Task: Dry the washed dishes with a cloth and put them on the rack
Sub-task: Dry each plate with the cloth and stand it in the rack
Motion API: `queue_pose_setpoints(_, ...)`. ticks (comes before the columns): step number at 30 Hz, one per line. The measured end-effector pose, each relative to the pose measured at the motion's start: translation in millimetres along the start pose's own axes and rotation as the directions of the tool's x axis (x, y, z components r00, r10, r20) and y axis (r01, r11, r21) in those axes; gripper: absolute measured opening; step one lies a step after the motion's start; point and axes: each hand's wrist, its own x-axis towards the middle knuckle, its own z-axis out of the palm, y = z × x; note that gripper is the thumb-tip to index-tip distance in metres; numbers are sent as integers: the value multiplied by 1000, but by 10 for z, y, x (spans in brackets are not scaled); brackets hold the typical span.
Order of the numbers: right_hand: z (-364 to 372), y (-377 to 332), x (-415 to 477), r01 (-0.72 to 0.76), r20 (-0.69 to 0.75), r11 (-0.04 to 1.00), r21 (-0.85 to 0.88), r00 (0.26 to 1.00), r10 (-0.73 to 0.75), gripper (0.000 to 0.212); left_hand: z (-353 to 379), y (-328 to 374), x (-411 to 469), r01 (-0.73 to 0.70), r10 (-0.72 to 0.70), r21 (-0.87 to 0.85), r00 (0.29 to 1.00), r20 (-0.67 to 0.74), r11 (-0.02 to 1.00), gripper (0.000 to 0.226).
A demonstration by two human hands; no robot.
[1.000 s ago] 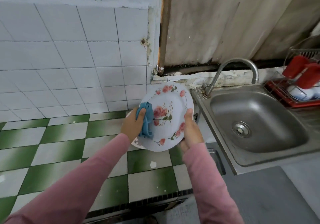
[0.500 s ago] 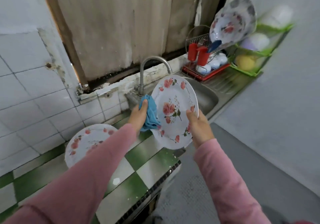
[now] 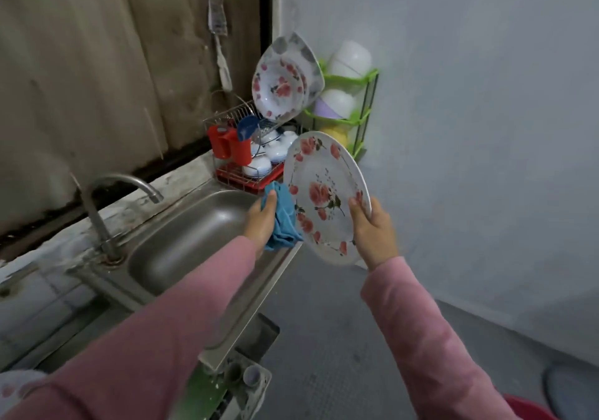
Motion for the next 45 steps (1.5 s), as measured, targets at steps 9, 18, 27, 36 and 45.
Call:
queue_pose_setpoints(9,-845,-10,1634,170,28,985,7,985,-170,35,1348,457,1323,-63,57,-78,996,-75,995,65)
queue_pose_setpoints(18,-575,206,3099,240,80,970,36,967,-242,36,1422,893,2567,-180,174,5,941,-290,984,36)
queue_pose_setpoints(27,396,153,4843,295,159,953,64,940,-302,41,861,1535,4122,-266,217,-12,812,-542,964,39)
queue_pose_setpoints(36,1290,134,5858,334,316,940,69,886,-338,36,622,1701,4924,-283,235,33,722,-651,959,38)
queue_pose_setpoints(45,1837,200,6290,343,538,939,10,790,-294,44,517,1473,5129,-242,122,-51,648,-752,969,31)
